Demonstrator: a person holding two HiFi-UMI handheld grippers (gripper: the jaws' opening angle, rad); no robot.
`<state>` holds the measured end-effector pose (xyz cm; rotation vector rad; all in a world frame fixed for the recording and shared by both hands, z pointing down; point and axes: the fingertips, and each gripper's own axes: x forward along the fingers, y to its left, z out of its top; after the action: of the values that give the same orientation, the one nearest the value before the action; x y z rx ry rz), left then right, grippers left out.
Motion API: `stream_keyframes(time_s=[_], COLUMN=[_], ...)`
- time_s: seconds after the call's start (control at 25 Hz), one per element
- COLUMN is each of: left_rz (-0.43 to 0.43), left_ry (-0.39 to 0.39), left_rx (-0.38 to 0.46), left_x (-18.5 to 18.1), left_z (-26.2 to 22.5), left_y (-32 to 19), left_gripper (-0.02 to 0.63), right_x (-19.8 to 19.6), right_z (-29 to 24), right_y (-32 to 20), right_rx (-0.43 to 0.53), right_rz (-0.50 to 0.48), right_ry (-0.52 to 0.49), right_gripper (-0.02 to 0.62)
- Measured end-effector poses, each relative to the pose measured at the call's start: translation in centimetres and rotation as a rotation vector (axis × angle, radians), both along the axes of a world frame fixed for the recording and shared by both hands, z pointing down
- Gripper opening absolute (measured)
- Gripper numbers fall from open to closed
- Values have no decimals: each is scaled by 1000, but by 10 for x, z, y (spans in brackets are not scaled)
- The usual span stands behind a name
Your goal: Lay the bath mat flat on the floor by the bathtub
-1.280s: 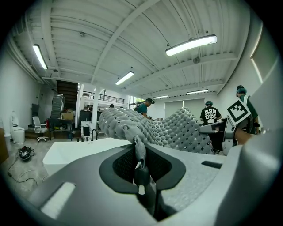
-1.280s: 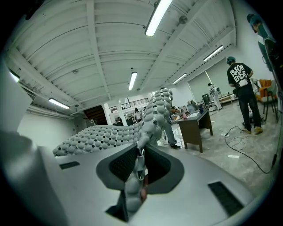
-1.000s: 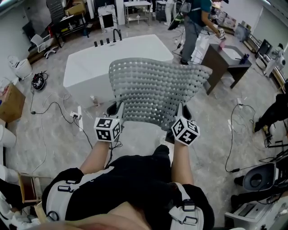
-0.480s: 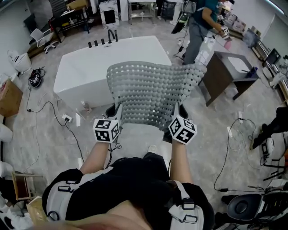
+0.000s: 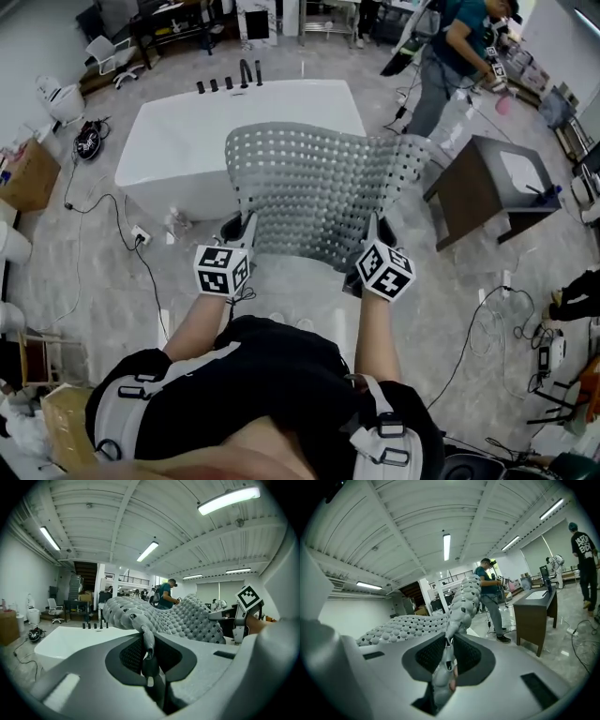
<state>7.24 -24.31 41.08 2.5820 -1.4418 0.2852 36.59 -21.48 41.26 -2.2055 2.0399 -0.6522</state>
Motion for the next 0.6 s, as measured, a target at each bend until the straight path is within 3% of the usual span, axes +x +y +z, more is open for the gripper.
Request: stream_keyframes(time_s=[0.6], left_rz=[-51], left_ry=[-45], left_rx=[-116], left_x=[19], left_z=[48], left_y=[-86], left_gripper=[42], right_x=[18], right_z=[58], right_y=[-106], right_rx=[-115], right_rz=[-82], right_ry=[-39], right_gripper=[57])
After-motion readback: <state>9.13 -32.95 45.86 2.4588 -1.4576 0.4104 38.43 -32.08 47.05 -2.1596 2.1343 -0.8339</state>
